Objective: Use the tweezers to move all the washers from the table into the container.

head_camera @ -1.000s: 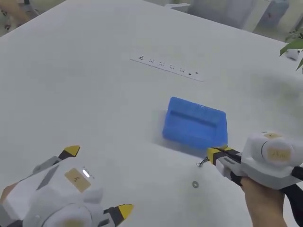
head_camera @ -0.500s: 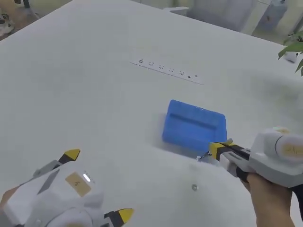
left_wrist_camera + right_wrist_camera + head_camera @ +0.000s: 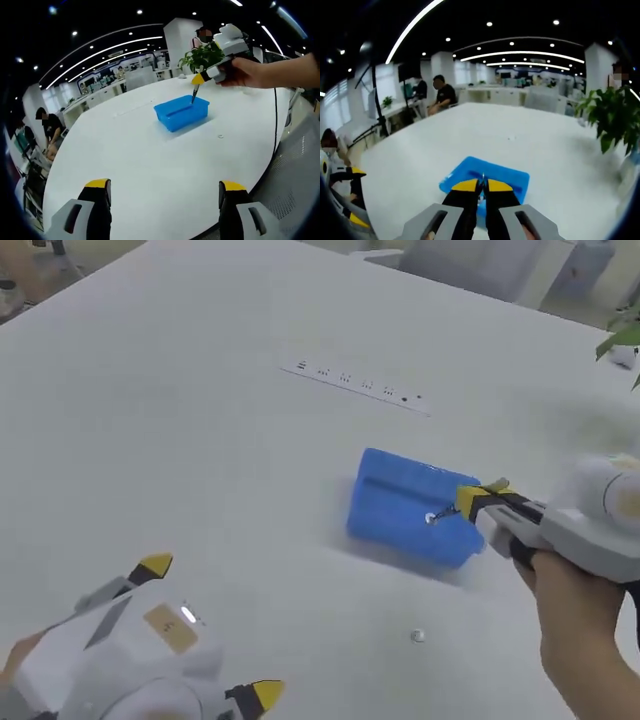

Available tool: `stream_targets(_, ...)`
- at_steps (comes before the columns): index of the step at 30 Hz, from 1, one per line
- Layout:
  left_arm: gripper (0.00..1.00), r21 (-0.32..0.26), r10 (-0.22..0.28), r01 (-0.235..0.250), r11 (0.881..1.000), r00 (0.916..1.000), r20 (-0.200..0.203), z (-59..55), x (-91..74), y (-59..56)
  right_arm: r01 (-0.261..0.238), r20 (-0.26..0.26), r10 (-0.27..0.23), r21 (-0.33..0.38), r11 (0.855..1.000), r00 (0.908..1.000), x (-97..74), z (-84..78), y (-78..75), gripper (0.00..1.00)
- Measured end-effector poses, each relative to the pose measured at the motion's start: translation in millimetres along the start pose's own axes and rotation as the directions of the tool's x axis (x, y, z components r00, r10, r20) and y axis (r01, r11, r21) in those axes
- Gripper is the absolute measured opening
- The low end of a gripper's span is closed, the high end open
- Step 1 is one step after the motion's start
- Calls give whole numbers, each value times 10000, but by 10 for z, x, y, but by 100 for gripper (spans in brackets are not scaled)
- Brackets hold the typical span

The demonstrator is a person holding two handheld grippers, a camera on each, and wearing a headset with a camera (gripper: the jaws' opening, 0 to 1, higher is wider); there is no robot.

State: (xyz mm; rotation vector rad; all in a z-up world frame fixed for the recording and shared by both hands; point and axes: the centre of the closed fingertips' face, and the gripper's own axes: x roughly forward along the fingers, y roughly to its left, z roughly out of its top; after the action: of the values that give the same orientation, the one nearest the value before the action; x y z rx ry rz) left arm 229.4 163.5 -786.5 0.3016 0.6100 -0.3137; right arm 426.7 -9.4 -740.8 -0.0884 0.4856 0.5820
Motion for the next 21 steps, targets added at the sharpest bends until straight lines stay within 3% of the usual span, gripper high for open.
stream_targets(6,91,57,13,-13,10000,10000,-85,-15,5,-2,54,-701,-67,-186,9998,9975,236,-218,-116,1)
stream_targets(8,90,46,22,-21,10000,9999,-107,-19,6,0,29,-862,-46,-189,9998,9963,291,-273,-91,1)
stream_targets(21,91,50,14,-13,10000,9999,-136,-24,11,-1,-271,-1353,240,-216,9994,9905,401,-443,-69,2)
